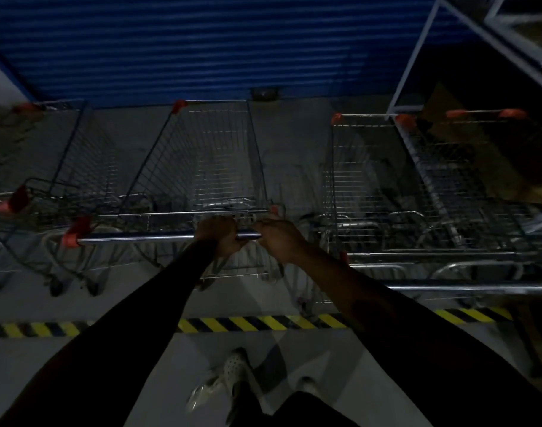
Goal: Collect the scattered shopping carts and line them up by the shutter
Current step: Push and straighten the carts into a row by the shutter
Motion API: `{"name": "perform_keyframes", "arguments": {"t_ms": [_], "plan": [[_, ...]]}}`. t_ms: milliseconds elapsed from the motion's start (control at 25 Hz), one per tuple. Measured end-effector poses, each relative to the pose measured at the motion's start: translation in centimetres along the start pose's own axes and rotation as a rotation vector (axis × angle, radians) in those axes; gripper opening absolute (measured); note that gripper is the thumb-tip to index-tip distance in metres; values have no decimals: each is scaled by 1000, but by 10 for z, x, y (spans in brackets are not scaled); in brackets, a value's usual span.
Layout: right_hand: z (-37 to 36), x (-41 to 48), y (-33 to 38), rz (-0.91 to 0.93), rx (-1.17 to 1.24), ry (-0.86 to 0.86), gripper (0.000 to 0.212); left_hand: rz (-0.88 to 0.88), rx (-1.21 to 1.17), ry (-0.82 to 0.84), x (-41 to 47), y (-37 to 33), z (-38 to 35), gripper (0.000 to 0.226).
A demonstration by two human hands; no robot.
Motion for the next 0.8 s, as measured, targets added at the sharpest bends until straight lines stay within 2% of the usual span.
{"name": "perform_keyframes", "arguments": {"t_ms": [240,440,560,680,720,800], "plan": [[-5,-40,-4,14,-68,32,53,-12,10,102,-31,-30,8,56],[14,-75,-2,-78,71,58,43,-109,-137,115,-44,-78,40,47],[46,-111,-5,-29,166,-129,35,-90,-136,54,-56,-94,40,48],[69,-146,-34,-180,144,-359,28,-37,-154,-24,-74,-99,34,40],[73,-158,-42,-270,206,-372,29,-46,-128,-45,-79,-102,33,39],[72,-171,-65,-344,116,-344,43,-76,-73,-74,-88,-107,34,40]]}}
Point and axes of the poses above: each hand's wrist, its own x-axis towards the middle knuckle, its own z-axis out of the back of the hand, y = z × x, the point moved 4 cm from there along x, towards the middle knuckle, and after that the axes turned 13 degrees about x, right-handed, at the moved point
